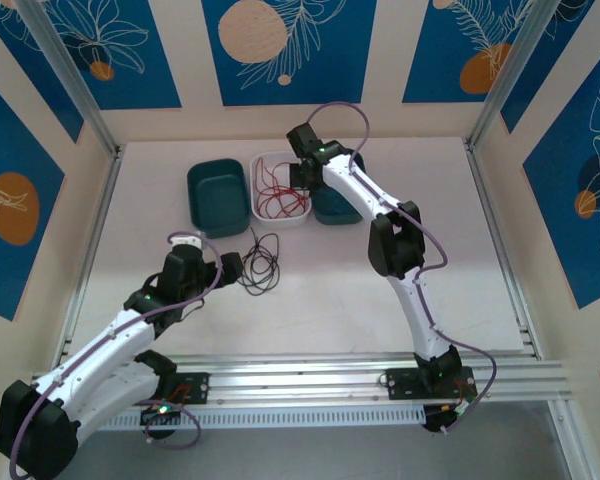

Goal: Untangle the cables

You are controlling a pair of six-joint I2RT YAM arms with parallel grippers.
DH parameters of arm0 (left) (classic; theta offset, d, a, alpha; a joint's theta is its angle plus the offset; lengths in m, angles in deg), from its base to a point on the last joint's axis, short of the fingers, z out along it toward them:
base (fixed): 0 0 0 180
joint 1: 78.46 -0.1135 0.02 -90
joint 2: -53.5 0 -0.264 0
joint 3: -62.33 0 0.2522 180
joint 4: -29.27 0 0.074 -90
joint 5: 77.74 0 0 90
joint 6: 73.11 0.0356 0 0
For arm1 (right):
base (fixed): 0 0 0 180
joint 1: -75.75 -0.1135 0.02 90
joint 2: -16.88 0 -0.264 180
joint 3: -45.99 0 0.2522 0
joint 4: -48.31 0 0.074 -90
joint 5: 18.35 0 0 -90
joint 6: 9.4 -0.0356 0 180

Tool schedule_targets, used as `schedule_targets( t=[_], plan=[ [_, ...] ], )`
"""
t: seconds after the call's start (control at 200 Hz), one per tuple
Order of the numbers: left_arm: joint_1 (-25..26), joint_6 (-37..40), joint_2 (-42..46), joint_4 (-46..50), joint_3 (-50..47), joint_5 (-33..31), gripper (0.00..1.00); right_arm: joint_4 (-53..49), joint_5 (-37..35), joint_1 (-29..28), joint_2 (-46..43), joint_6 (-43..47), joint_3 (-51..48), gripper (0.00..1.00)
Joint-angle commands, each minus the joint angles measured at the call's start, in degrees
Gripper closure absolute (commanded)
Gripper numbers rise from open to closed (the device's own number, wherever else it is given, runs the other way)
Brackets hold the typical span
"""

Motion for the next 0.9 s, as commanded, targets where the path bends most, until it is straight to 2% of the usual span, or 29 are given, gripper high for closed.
schedule_targets(
  t=[0.0, 0.23, 0.525, 0.75, 0.89],
  plan=[
    [-0.64, -0.95, 0.68, 1.26, -0.21, 1.08, 0.0, -1.42, -0.44, -0.97, 2.13, 1.74, 2.68, 1.0],
    [-0.68, -1.05, 0.5, 1.3, -0.15, 1.08, 0.0, -2.27, -0.83, -1.18, 3.74, 2.83, 4.31, 1.0],
    [-0.63, -1.16, 0.49, 1.38, -0.14, 1.25, 0.0, -3.45, -1.63, -2.22, 1.47, 5.59, 6.16, 0.7],
    [-0.63, -1.24, 1.19, 1.67, -0.33, 0.64, 0.0, -3.36, -2.82, -4.11, -3.8, 7.26, 5.08, 0.61],
    [-0.63, -1.64, 1.6, 1.96, -0.25, 0.5, 0.0, -1.22, -3.6, -5.88, -9.95, 7.98, 0.31, 0.48]
  ],
)
